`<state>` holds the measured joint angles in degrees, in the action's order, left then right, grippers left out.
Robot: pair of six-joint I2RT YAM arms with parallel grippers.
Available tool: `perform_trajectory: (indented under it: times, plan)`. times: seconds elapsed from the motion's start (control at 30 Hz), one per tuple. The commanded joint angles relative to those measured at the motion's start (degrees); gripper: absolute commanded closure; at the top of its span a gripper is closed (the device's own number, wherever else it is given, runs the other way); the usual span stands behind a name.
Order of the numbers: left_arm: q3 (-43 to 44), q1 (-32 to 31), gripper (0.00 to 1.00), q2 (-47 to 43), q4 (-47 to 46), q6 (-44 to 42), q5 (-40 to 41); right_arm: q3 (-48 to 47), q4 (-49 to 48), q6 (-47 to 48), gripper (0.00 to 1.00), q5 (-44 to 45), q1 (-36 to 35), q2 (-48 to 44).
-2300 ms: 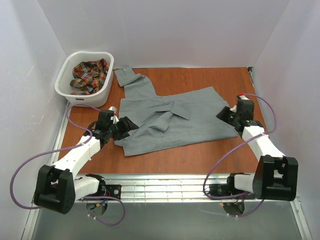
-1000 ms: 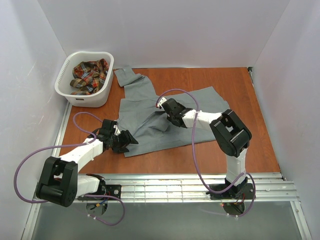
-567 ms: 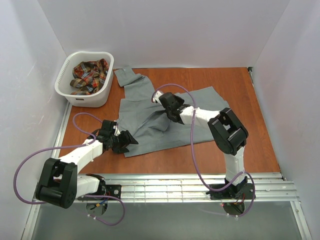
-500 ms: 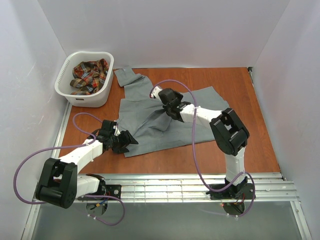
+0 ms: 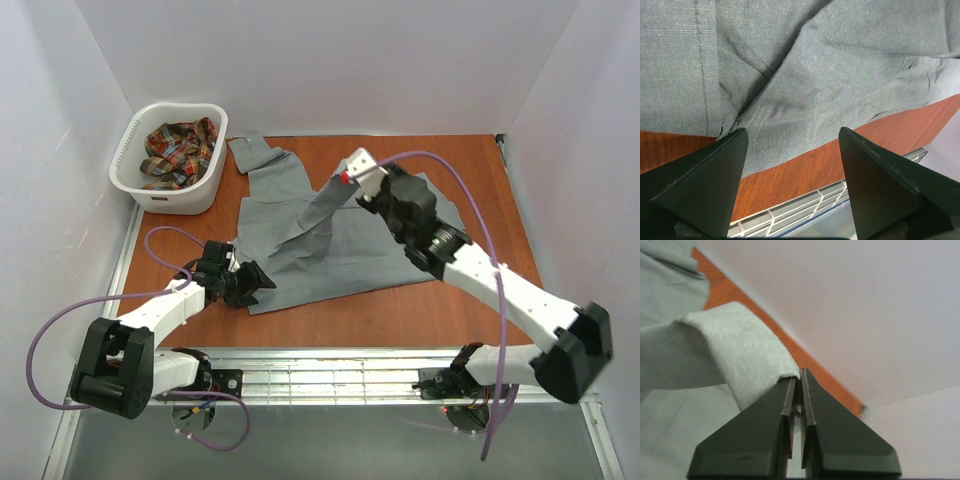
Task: Fold and stack the long sleeve shirts
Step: Fold the shirt
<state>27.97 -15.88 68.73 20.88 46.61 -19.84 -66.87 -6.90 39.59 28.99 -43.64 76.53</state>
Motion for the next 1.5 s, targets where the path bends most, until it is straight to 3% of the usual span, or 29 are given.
perform_trajectory:
  times: [0.0, 0.13, 0.2, 0.27, 0.4, 0.5, 0.6, 0.83, 0.97, 1.07, 1.2, 1.27, 1.37, 1.47]
  plan:
    - [-1.77, -0.12, 0.30, -1.75, 1.53, 1.02, 2.52, 12.08, -0.05, -12.21, 0.94, -5.17, -0.13, -7.08]
    - [-2.48, -0.03, 0.30, -3.69, 1.35, 2.08, 3.48, 23.44, 4.60, -25.13, 0.92, -6.76, -0.13, -17.70]
    - [-2.65, -0.03, 0.30, -4.83, 1.44, 2.17, 3.92, 26.51, 11.79, -30.16, 0.92, -6.84, -0.05, -20.27]
    - [-2.74, -0.03, 0.30, -5.71, 1.70, 2.26, 4.63, 26.88, 16.19, -37.03, 0.99, -8.77, -0.05, -24.13]
    - [-2.92, -0.03, 0.30, -6.59, 2.14, 2.17, 6.04, 23.38, 27.34, -44.33, 0.99, -11.85, 0.13, -29.15]
    - [-3.01, -0.03, 0.30, -6.24, 1.88, 2.43, 6.04, 19.07, 30.09, -46.01, 0.99, -12.82, 0.83, -28.55]
    - [-2.83, -0.03, 0.30, -6.06, 1.79, 2.43, 5.86, 15.11, 33.43, -50.72, 0.99, -12.99, 2.94, -22.95]
    - [-3.53, -0.03, 0.30, -7.03, 1.70, 3.05, 6.57, 5.45, 29.32, -65.07, 0.99, -28.55, 11.63, -9.84]
    - [-3.62, -0.03, 0.30, -6.24, 0.83, 3.66, 5.86, -9.29, 26.59, -66.40, 0.99, -33.29, 13.31, 0.44]
    - [-3.36, -0.03, 0.30, -5.98, 0.74, 3.75, 5.69, -29.81, 25.36, -67.97, 0.99, -38.56, 13.75, 10.28]
    - [-3.27, 0.06, 0.30, -6.15, 0.74, 3.66, 5.69, -45.07, 21.51, -71.49, 0.99, -52.24, 13.93, 22.23]
    - [-3.36, 0.06, 0.30, -6.41, 0.91, 3.84, 5.60, -41.96, 15.37, -75.96, 0.99, -55.52, 13.93, 20.52]
    - [-3.44, -0.03, 0.30, -7.03, 0.91, 4.02, 5.60, -25.89, 0.33, -82.12, 0.99, -57.73, 14.63, 13.77]
    - [-3.53, -0.03, 0.30, -7.03, 0.91, 4.01, 5.69, -13.32, -0.57, -82.05, 0.99, -57.82, 16.47, 8.47]
